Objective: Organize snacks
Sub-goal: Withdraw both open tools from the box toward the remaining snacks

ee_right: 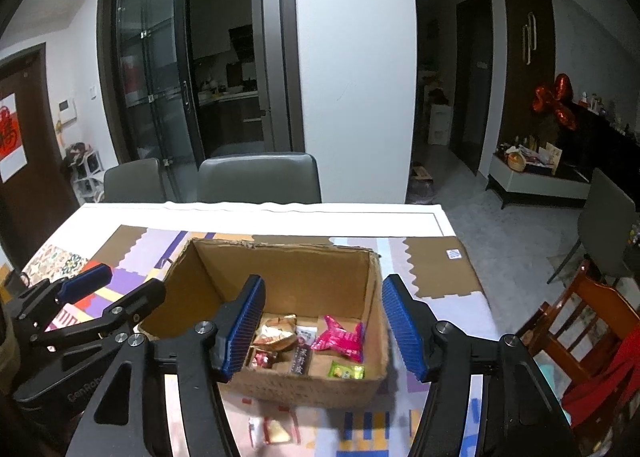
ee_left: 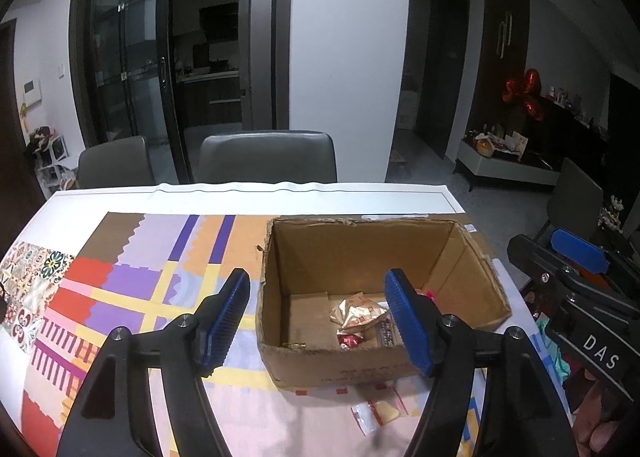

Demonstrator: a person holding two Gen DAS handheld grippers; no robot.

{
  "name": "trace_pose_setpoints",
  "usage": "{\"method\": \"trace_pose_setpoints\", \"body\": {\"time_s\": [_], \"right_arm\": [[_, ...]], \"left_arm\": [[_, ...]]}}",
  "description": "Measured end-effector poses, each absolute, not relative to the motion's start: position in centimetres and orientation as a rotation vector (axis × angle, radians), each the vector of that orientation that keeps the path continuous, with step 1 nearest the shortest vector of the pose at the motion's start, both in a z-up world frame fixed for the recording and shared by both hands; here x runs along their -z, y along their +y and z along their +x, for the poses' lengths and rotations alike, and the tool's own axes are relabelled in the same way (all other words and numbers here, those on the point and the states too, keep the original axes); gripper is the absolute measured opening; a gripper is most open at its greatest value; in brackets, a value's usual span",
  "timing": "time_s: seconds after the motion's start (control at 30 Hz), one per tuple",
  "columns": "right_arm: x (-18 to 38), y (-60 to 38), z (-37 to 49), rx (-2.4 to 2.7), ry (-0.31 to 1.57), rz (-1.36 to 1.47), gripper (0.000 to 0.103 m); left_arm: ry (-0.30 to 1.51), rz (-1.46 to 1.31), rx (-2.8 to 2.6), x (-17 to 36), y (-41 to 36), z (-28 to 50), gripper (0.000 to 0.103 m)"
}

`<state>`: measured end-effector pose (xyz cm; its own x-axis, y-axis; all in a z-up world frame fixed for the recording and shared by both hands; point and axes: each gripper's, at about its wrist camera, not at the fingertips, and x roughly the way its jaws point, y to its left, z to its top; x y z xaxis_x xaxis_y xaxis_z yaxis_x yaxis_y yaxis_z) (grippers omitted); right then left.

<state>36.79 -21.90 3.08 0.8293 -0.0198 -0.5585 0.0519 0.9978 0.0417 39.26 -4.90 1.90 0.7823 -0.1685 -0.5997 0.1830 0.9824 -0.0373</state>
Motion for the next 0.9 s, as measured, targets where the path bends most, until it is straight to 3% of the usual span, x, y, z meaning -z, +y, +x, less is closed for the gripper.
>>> {"method": "trace_pose_setpoints", "body": {"time_s": [0.9], "right_arm": [[-3.1, -23.7, 30.0, 0.072, 0.560, 0.060, 0.062]], "left_arm": [[0.637, 0.041, 0.200, -2.1, -6.3, 32.9, 0.070]]}}
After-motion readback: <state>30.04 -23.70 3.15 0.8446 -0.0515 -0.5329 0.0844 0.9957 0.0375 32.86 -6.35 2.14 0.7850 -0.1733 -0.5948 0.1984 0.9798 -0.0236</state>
